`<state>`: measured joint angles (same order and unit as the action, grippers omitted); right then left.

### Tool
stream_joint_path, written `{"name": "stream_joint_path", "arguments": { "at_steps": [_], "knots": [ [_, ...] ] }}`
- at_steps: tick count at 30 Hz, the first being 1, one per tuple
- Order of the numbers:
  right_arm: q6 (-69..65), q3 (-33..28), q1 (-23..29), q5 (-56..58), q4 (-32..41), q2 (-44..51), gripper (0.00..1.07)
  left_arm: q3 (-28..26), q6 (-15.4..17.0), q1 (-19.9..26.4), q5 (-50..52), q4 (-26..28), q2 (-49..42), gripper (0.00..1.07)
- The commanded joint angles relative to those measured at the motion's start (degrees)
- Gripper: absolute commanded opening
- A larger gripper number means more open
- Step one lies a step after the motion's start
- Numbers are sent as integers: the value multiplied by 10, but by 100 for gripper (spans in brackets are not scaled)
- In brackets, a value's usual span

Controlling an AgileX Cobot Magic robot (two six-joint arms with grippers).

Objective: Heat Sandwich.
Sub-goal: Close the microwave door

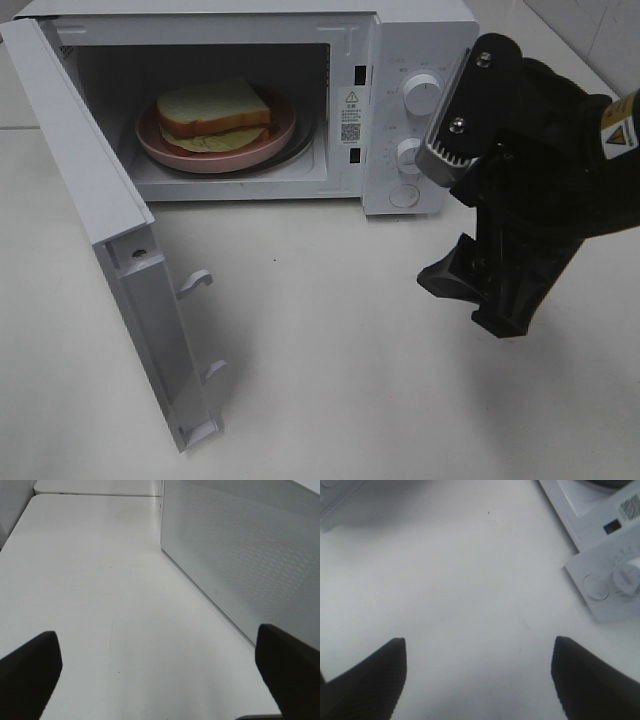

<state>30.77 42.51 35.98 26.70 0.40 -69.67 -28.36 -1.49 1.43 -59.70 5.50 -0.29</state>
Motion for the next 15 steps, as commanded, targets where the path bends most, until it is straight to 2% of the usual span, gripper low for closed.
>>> {"name": "stream_joint_path", "arguments": {
  "at_steps": [1,10,15],
  "knots": [
    [-40,-3,2,37,1,16,76,1,2,-3,3,-1,-11,103],
    [-185,-3,2,192,3,80,76,1,2,-3,3,-1,-11,103],
    [-202,-3,2,249,3,123,76,1,2,-3,3,-1,-11,103]
  ]
}}
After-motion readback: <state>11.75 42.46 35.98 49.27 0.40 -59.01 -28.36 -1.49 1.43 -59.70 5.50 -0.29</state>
